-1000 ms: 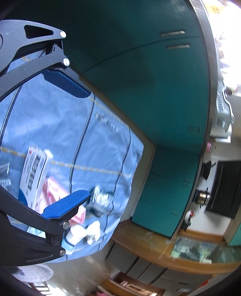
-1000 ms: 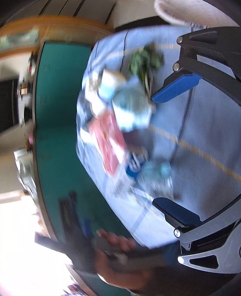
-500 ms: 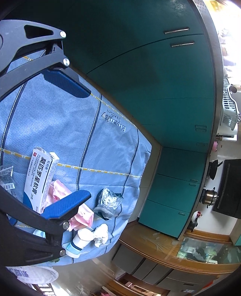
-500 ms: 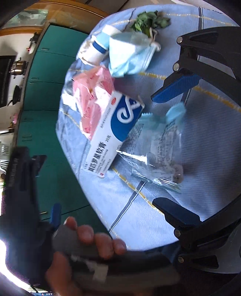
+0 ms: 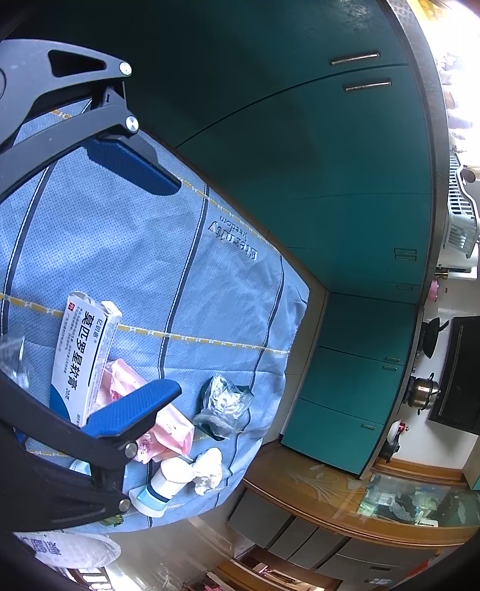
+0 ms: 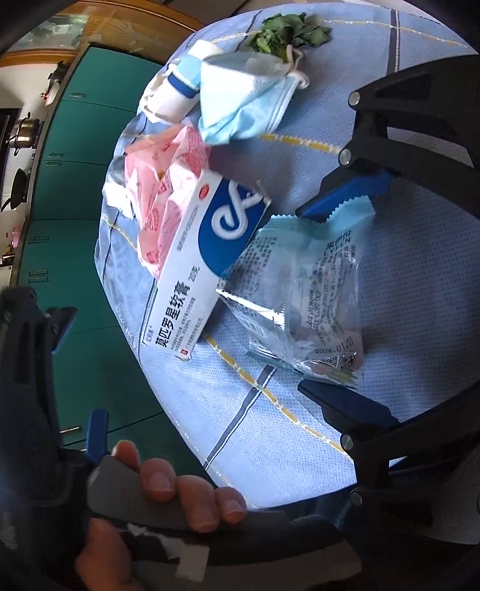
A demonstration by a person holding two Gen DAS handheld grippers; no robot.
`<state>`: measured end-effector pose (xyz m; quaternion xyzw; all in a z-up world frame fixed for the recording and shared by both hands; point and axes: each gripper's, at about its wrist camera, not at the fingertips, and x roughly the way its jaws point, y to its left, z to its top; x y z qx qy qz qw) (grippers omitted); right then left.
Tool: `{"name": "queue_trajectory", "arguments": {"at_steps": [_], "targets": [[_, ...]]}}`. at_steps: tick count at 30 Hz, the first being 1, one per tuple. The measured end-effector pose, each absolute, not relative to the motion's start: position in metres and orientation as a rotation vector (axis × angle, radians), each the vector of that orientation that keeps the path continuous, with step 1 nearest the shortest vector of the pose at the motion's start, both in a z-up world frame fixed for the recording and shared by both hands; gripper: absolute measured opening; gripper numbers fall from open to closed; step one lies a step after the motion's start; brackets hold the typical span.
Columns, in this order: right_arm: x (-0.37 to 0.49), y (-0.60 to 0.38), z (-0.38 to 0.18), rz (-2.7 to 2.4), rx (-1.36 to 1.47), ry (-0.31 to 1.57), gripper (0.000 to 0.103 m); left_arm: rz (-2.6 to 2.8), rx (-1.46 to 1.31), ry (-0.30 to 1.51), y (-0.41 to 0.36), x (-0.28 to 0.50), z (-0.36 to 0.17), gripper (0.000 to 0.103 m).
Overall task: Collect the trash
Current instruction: 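Lift the packet with the right tool while the left tool grasps the white-blue ointment box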
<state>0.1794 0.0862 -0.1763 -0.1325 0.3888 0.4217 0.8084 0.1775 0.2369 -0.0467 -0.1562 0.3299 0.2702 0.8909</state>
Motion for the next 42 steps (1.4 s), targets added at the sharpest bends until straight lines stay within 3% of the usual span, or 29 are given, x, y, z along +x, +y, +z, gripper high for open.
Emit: {"name": "queue_trajectory", "arguments": {"at_steps": [14, 24, 29, 34, 42], "targets": [[0.227, -0.048, -0.152, 0.619, -0.083, 0.805, 0.084, 0.278, -0.342, 0.792, 0.216, 0.193, -0.060, 0.099], [0.239, -0.076, -0.167, 0.546, -0.028, 0.872, 0.087, 0.074, 0.265, 0.885, 0.118, 0.197, -0.086, 0.099], [0.239, -0.067, -0.169, 0.552, -0.040, 0.878, 0.087, 0.052, 0.427, 0.967, 0.109, 0.194, -0.112, 0.099], [0.241, -0.068, -0.171, 0.548, -0.025, 0.889, 0.087, 0.062, 0.253, 1.034, 0.145, 0.204, -0.113, 0.099], [0.241, -0.063, -0.172, 0.552, -0.033, 0.890, 0.087, 0.021, 0.077, 1.032, 0.171, 0.202, -0.107, 0.081]]}}
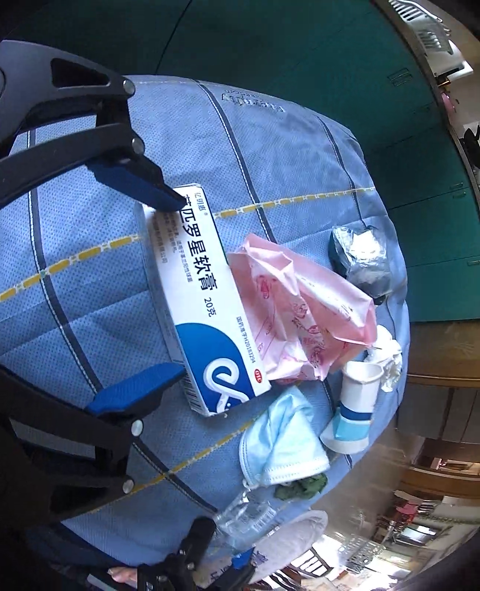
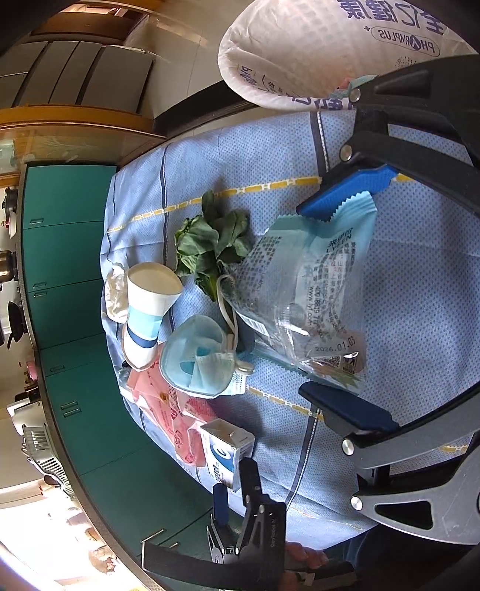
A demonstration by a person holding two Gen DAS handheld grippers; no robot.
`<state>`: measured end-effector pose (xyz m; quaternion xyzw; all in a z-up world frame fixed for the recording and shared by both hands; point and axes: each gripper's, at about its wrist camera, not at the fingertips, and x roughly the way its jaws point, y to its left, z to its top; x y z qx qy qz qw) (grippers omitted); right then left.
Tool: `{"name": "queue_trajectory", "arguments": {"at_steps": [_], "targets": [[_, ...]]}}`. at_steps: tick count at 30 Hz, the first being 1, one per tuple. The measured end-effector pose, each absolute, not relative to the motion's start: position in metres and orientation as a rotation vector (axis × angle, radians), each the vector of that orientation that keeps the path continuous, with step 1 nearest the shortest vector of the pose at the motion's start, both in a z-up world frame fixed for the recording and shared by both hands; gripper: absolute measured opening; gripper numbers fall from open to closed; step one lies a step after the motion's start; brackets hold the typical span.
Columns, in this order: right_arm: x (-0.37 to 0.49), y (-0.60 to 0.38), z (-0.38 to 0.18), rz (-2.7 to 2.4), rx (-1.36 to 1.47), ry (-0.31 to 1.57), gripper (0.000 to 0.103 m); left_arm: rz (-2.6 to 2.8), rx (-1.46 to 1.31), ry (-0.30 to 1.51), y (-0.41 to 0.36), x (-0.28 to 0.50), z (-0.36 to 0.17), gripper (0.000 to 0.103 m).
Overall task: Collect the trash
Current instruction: 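Lift the packet with the right tool while the left tool grasps the white-blue ointment box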
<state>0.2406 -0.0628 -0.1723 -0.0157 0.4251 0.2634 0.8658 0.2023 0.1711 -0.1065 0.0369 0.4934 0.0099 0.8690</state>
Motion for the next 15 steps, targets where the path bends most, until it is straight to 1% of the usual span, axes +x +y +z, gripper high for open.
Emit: {"name": "queue_trajectory", "arguments": {"at_steps": [3, 6, 7, 9, 10, 12, 15], "targets": [[0.241, -0.063, -0.173, 0.551, -0.033, 0.894, 0.087, -0.109, 0.005, 1.021, 0.172, 0.196, -0.098, 0.080], [0.242, -0.064, -0.174, 0.546, -0.032, 0.897, 0.087, -0.196, 0.029, 0.964, 0.167, 0.187, -0.087, 0.081], [0.242, -0.065, -0.175, 0.545, -0.029, 0.899, 0.087, -0.205, 0.045, 0.942, 0.166, 0.188, -0.084, 0.086], [0.244, -0.067, -0.175, 0.542, -0.020, 0.902, 0.087, -0.197, 0.099, 0.895, 0.165, 0.192, -0.078, 0.094], [0.244, -0.067, -0.175, 0.540, -0.017, 0.903, 0.088, -0.194, 0.127, 0.885, 0.166, 0.197, -0.077, 0.094], [0.246, -0.068, -0.176, 0.537, -0.009, 0.907, 0.088, -0.180, 0.148, 0.898, 0.172, 0.209, -0.081, 0.096], [0.246, -0.066, -0.178, 0.536, -0.009, 0.916, 0.088, -0.205, 0.040, 0.982, 0.190, 0.226, -0.095, 0.096]]}}
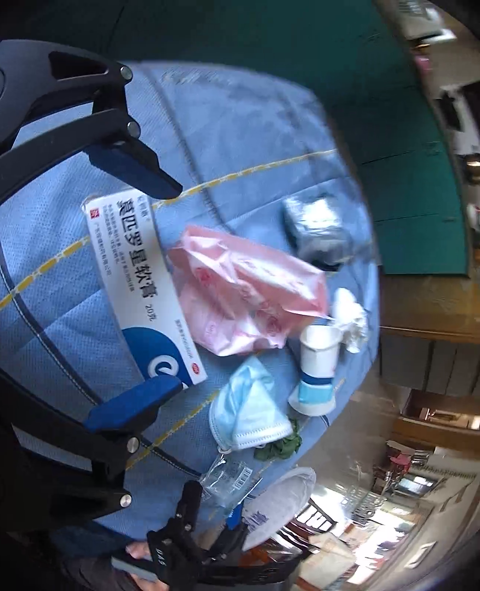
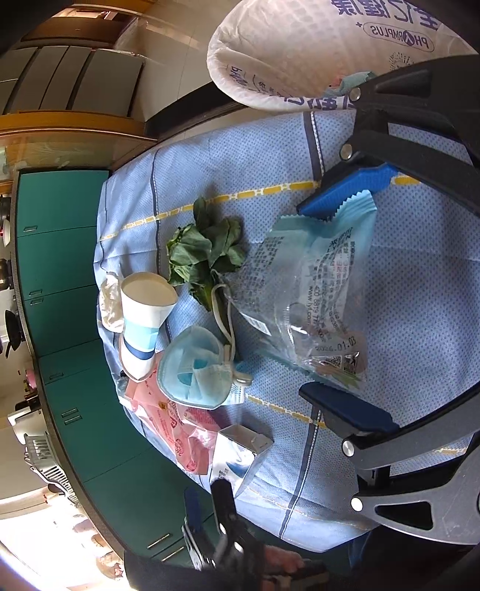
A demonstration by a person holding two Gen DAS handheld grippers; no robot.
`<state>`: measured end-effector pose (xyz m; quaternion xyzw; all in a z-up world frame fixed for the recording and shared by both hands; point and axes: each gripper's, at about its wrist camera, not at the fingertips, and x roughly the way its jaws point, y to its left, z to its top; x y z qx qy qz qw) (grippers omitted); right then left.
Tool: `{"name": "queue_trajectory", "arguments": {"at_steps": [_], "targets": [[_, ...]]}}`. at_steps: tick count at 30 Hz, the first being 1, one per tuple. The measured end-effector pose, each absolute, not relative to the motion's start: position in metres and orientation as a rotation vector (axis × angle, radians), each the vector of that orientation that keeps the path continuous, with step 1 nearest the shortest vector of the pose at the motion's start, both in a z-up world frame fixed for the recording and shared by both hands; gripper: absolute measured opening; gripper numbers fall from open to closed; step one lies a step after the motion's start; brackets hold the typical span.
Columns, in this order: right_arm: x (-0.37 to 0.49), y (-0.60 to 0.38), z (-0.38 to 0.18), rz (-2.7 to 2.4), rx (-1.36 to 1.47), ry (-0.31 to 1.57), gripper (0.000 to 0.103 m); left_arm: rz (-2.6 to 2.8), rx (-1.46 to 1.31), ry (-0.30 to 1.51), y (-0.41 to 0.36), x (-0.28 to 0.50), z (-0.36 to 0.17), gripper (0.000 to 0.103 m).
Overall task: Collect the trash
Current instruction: 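Lift the packet with the right tool while the left tool grasps the white-blue ointment box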
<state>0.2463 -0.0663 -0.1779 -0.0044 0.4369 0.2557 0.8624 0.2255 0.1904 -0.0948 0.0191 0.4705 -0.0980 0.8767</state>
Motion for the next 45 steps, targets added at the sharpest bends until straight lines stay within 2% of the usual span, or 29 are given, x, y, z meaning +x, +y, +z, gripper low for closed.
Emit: {"name": "queue_trajectory", "arguments": {"at_steps": [7, 13, 18, 26, 33, 41, 43, 45], "targets": [[0.246, -0.059, -0.180, 0.542, -0.024, 0.921, 0.088, -0.409, -0.095, 1.018, 0.192, 0.212, -0.098, 0.096], [0.245, -0.058, -0.181, 0.539, -0.034, 0.917, 0.088, -0.475, 0.022, 1.022, 0.165, 0.188, -0.100, 0.096], [0.245, -0.058, -0.181, 0.535, -0.033, 0.917, 0.089, -0.518, 0.076, 0.955, 0.154, 0.175, -0.088, 0.096], [0.245, -0.058, -0.181, 0.535, -0.034, 0.917, 0.090, -0.410, 0.135, 1.017, 0.159, 0.197, -0.105, 0.098], [0.246, -0.058, -0.182, 0.534, -0.029, 0.918, 0.091, -0.422, 0.233, 0.919, 0.154, 0.214, -0.093, 0.098], [0.247, -0.058, -0.184, 0.527, -0.041, 0.912, 0.094, -0.394, 0.327, 1.105, 0.168, 0.233, -0.133, 0.100], [0.248, -0.057, -0.184, 0.522, -0.041, 0.913, 0.094, -0.357, 0.277, 1.126, 0.180, 0.236, -0.132, 0.096], [0.249, -0.057, -0.184, 0.519, -0.035, 0.912, 0.094, -0.322, 0.243, 1.129, 0.190, 0.234, -0.129, 0.088]]}}
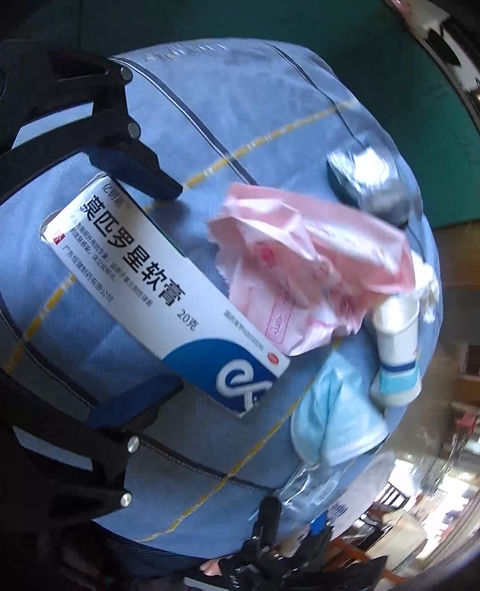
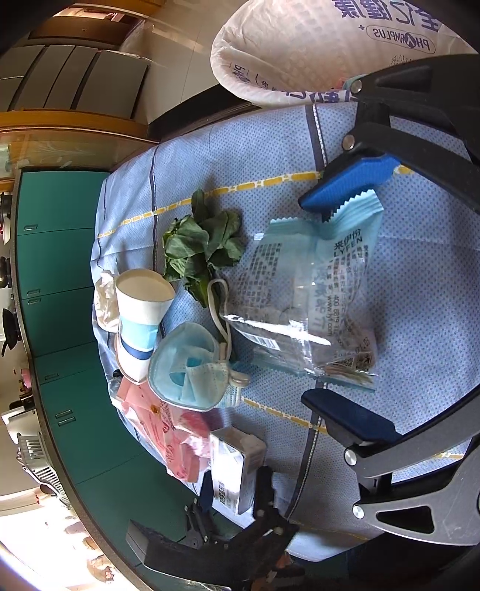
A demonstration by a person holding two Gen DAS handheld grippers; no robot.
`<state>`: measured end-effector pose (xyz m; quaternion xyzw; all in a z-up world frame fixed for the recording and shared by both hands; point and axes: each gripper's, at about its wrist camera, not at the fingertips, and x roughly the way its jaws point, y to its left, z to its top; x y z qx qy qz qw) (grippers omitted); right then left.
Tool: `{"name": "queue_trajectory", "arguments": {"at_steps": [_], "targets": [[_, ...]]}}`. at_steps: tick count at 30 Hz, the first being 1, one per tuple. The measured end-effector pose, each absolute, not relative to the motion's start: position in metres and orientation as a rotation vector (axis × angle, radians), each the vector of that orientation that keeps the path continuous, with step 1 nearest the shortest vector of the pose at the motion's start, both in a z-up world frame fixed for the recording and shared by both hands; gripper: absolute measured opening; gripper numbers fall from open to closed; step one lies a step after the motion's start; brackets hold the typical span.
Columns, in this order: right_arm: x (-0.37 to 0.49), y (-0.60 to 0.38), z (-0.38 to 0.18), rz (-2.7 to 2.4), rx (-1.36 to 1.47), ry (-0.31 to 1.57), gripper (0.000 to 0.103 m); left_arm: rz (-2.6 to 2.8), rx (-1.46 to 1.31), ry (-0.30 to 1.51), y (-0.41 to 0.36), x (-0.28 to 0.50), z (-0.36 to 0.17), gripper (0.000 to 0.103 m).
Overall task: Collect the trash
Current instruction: 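Lift the packet with the right tool while the left tool grasps the white-blue ointment box, then carry packet and box over the bin and open both tools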
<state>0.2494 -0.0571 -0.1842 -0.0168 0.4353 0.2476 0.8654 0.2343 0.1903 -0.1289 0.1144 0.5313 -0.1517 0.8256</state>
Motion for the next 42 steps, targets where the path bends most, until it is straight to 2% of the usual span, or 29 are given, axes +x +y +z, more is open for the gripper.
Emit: {"name": "queue_trajectory", "arguments": {"at_steps": [2, 6, 8, 9, 10, 17, 30, 42], "targets": [[0.250, -0.056, -0.184, 0.520, -0.029, 0.909, 0.094, -0.329, 0.229, 1.123, 0.194, 0.228, -0.126, 0.075], [0.250, -0.053, -0.181, 0.509, -0.054, 0.882, 0.094, -0.316, 0.302, 1.083, 0.181, 0.206, -0.120, 0.059], [0.250, -0.049, -0.182, 0.502, -0.080, 0.873, 0.094, -0.320, 0.315, 1.079, 0.172, 0.201, -0.118, 0.044], [0.250, -0.047, -0.182, 0.504, -0.089, 0.872, 0.091, -0.321, 0.327, 1.076, 0.165, 0.198, -0.119, 0.041], [0.249, -0.045, -0.183, 0.503, -0.100, 0.870, 0.086, -0.319, 0.335, 1.071, 0.160, 0.196, -0.119, 0.041], [0.241, -0.041, -0.175, 0.513, -0.145, 0.813, 0.077, -0.324, 0.300, 1.005, 0.128, 0.180, -0.108, 0.041], [0.238, -0.095, -0.140, 0.371, -0.051, 0.668, 0.076, -0.315, 0.227, 0.837, 0.052, 0.200, -0.067, 0.041], [0.239, -0.223, -0.132, 0.016, 0.040, 0.625, 0.076, -0.435, 0.078, 0.744, -0.044, 0.226, -0.056, 0.041]]}}
